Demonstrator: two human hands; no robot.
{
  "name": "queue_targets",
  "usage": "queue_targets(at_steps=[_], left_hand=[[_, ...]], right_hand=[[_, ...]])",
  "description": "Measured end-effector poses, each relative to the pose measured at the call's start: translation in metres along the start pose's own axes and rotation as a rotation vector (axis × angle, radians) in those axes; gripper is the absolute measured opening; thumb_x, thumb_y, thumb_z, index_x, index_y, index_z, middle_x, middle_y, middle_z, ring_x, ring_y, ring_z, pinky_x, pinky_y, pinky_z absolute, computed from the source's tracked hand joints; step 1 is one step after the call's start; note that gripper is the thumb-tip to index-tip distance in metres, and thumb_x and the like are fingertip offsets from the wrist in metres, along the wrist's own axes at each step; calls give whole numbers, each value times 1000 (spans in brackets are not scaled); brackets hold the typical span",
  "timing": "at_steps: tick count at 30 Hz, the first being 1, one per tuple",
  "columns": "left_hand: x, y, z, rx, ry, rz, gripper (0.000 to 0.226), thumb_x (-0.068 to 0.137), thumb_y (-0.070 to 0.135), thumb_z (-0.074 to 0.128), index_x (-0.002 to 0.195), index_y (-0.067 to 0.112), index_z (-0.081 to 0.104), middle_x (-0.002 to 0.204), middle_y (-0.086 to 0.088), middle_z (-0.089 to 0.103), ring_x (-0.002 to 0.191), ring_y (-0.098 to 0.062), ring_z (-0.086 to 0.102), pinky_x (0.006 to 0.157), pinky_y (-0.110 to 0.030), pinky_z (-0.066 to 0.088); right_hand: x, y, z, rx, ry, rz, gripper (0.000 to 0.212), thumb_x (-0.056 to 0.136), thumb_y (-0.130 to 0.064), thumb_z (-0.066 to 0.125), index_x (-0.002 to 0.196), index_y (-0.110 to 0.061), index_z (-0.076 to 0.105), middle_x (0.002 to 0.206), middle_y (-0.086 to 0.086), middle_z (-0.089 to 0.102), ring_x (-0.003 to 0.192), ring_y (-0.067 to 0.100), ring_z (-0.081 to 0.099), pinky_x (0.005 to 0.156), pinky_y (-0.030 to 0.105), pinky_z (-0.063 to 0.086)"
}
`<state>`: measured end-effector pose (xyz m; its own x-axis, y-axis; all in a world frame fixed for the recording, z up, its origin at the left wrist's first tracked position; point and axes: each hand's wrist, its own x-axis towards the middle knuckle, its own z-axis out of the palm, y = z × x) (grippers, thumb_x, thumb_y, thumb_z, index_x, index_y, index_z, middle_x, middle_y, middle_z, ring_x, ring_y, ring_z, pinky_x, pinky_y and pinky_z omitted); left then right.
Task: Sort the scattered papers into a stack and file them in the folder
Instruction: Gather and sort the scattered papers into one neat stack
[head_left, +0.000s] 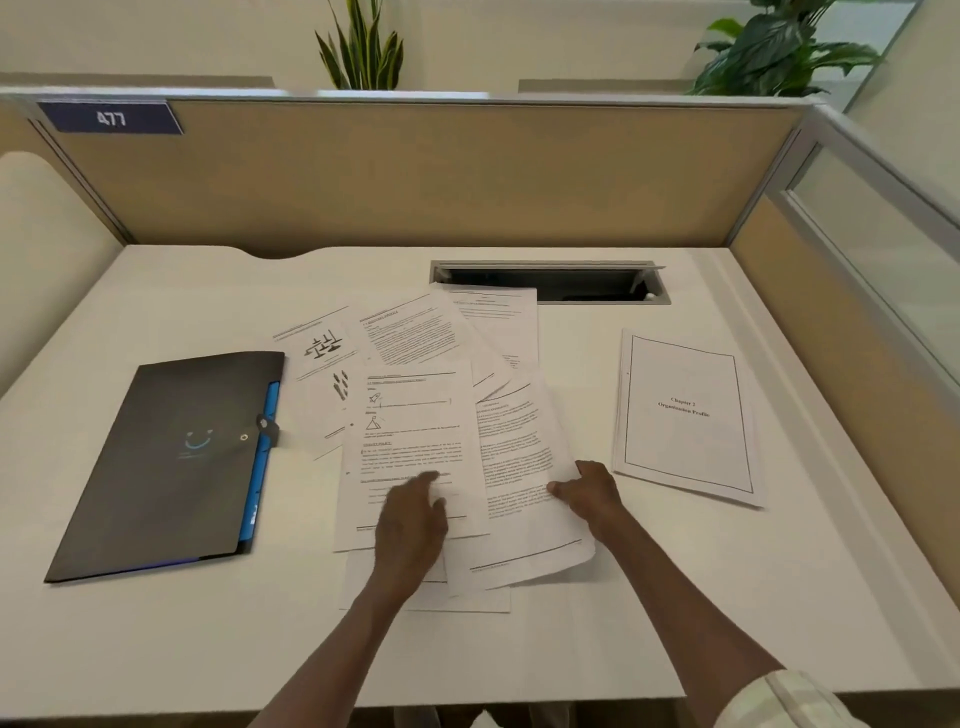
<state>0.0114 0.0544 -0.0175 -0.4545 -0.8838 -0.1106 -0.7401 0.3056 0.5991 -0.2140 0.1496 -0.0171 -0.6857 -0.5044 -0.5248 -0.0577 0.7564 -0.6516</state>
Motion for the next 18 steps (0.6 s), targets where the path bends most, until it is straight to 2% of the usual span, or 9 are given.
queue_targets(at_steps=[2, 4, 7, 11, 13, 16, 18], left_hand=[[9, -11, -12, 53, 36, -132, 58, 96, 23, 59, 149, 9, 40, 154, -17, 38, 143, -34, 32, 115, -43, 30], [18, -23, -24, 88, 1, -314, 76, 94, 35, 62, 154, 8, 25, 160, -24, 22, 146, -40, 19, 116, -51, 27], [27, -34, -37, 123, -39, -385, 94, 86, 46, 71, 153, 6, 19, 154, -25, 27, 139, -43, 27, 109, -54, 35], [36, -37, -40, 82, -22, -377, 102, 79, 36, 81, 152, 3, 19, 147, -25, 34, 133, -43, 33, 105, -53, 38], [39, -38, -39, 31, 20, -370, 93, 81, 24, 81, 150, -1, 23, 143, -27, 41, 131, -44, 39, 105, -51, 39], [39, -41, -37, -117, 99, -362, 57, 90, 9, 68, 138, 0, 40, 132, -24, 57, 120, -42, 55, 98, -49, 48], [39, -40, -38, -228, 91, -363, 42, 93, 7, 63, 132, 2, 49, 129, -21, 63, 116, -41, 60, 93, -44, 50]], right_hand=[[-2, 1, -4, 131, -71, 52, 46, 79, -13, 78, 119, 1, 62, 120, 17, 65, 111, 33, 61, 99, 44, 50], [-6, 3, -8, 242, -153, 109, 42, 78, -7, 78, 116, 3, 63, 116, 19, 67, 107, 36, 63, 96, 51, 51], [-14, 6, -9, 312, -205, 127, 38, 79, -5, 77, 115, 0, 66, 112, 16, 70, 102, 35, 67, 94, 52, 53], [-23, 11, -3, 305, -155, 26, 34, 80, -9, 75, 113, -9, 70, 106, 9, 74, 96, 29, 69, 92, 48, 55], [-26, 11, 0, 287, -136, -20, 33, 80, -11, 74, 113, -13, 71, 105, 5, 74, 94, 26, 70, 90, 45, 56], [-26, 8, 2, 303, -128, -18, 32, 82, -12, 73, 114, -13, 70, 106, 5, 74, 93, 26, 70, 90, 46, 56], [-25, 5, 2, 312, -132, 0, 31, 83, -12, 72, 114, -12, 70, 107, 6, 74, 94, 26, 70, 91, 46, 56]])
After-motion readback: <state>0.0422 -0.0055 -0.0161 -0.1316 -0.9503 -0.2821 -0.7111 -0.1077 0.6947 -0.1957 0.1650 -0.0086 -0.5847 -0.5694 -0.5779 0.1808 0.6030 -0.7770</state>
